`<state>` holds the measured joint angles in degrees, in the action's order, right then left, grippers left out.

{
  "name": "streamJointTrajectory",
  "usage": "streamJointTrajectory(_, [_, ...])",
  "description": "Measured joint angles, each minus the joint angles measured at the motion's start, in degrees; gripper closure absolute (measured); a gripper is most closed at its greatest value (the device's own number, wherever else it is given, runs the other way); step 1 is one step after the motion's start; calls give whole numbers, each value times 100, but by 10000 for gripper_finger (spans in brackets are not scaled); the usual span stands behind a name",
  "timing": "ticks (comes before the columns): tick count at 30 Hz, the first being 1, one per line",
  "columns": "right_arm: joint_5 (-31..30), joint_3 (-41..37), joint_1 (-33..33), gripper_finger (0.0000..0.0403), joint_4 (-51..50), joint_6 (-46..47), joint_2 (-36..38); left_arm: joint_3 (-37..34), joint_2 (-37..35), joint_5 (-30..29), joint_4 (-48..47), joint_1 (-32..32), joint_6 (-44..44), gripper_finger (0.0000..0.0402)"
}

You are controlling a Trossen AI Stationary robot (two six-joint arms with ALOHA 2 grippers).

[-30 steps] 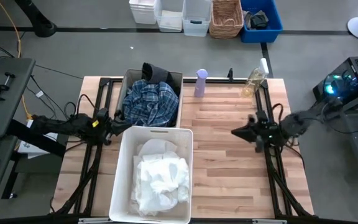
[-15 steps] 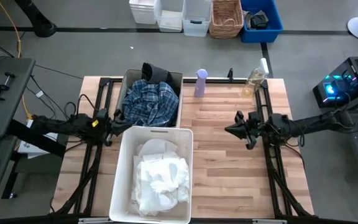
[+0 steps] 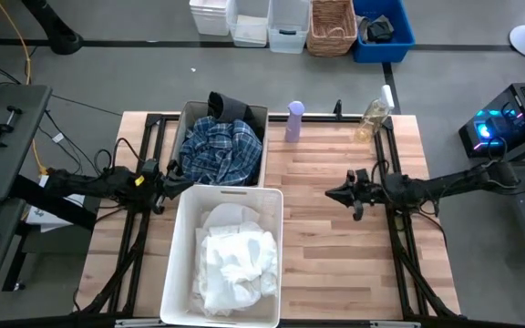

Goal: Sort clothes
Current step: Return to Home Position

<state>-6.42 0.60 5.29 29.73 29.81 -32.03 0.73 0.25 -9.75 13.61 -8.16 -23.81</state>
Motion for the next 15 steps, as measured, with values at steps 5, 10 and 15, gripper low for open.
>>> streamJointTrajectory(5, [-2, 0, 1, 403, -1018, 422, -13, -1, 0, -1, 0, 0, -1, 401])
streamJointTrajectory(10, [-2, 0, 3, 403, -1943, 473, -13, 0, 0, -1, 0, 0, 0, 401])
streamJointTrajectory(15, [-2, 0, 3, 403, -2569, 473, -15, 0, 0, -1, 0, 0, -1, 401])
